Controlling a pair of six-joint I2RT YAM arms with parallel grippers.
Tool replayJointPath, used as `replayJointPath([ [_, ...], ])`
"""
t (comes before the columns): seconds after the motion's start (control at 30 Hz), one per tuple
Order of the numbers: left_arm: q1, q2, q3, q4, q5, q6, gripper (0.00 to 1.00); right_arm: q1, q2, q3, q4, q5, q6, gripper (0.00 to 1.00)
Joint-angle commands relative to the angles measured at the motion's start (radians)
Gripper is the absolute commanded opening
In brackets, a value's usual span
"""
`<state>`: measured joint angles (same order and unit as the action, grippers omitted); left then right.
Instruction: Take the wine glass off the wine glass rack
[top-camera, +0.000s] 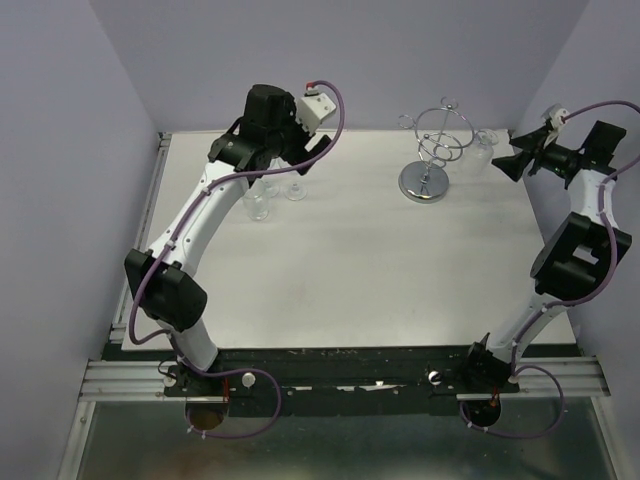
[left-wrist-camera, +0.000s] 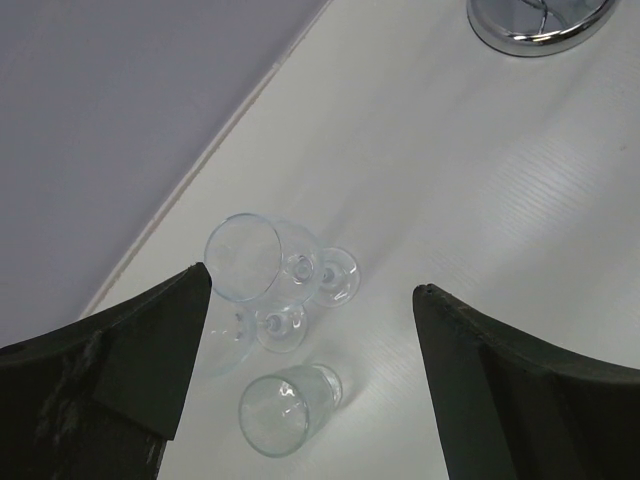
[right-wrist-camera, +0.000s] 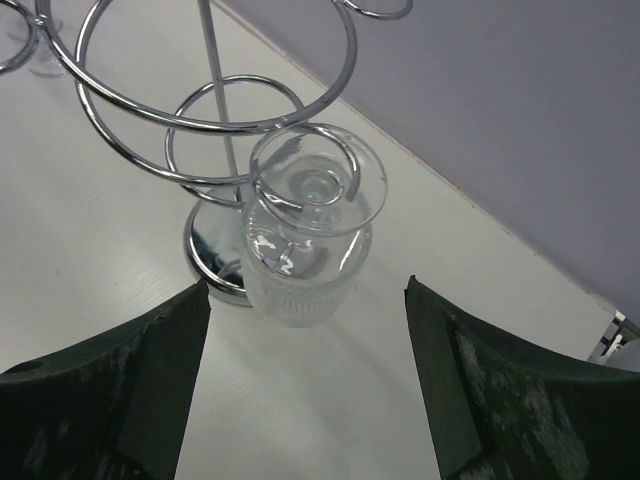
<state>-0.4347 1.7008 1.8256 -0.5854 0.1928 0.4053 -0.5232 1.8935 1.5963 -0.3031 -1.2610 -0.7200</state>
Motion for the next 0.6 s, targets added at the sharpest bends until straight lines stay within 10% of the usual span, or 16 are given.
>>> replayJointPath([
  [0.0,-0.016,0.013,0.046,-0.047,-0.044,0.056,0.99,-0.006,0.107,0.132,-0.088,-0.064,-0.026,0.86],
  [0.57,-0.068,0.062,0.104,-0.087,-0.092,0.101,0.99,0.043,0.286,0.323,-0.278,-0.048,-0.156,0.89],
])
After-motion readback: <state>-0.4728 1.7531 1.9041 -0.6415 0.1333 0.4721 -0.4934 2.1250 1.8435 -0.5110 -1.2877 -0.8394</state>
